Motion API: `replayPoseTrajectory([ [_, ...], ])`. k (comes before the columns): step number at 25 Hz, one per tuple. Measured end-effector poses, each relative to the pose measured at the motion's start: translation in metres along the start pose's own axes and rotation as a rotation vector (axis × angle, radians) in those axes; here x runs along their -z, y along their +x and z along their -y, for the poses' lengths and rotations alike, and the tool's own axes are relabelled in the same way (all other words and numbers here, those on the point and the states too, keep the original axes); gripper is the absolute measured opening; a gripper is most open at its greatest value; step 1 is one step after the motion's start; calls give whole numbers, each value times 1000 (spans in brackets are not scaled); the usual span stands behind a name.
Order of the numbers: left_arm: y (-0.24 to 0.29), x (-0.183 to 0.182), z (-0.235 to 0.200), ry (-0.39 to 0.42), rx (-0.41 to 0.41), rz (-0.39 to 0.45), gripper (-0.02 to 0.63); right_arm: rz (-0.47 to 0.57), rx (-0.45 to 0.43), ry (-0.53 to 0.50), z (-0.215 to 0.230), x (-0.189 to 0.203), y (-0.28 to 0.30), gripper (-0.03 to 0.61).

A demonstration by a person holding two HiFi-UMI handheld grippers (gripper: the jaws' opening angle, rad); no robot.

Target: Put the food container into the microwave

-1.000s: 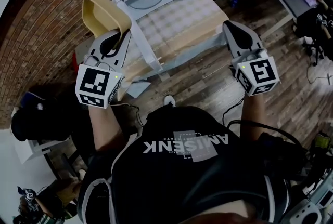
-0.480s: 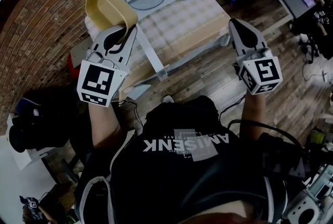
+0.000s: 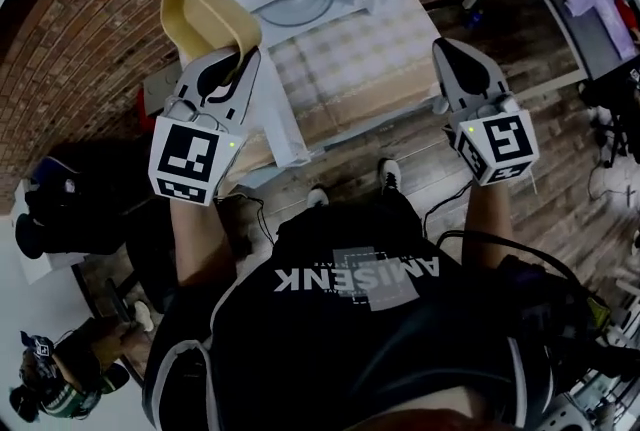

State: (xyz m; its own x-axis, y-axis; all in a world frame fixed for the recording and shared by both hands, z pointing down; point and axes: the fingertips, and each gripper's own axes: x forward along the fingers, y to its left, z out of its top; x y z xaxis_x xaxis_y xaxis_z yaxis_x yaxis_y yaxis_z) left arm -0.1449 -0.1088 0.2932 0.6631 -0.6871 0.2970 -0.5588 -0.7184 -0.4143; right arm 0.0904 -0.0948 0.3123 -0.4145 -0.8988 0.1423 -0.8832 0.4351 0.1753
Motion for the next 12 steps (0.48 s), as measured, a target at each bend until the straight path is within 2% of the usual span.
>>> replayPoseTrajectory([
  [3,16,-9,-2,-1,-49,-34,14,24,-51,13,24,1,19,43],
  [7,35,-25,-1,-63,-96,-20,14,57,-101,20,53,-4,31,43],
  [12,54,-30,0,-73,-157,-73,14,106,-162,7,79,-10,50,43],
])
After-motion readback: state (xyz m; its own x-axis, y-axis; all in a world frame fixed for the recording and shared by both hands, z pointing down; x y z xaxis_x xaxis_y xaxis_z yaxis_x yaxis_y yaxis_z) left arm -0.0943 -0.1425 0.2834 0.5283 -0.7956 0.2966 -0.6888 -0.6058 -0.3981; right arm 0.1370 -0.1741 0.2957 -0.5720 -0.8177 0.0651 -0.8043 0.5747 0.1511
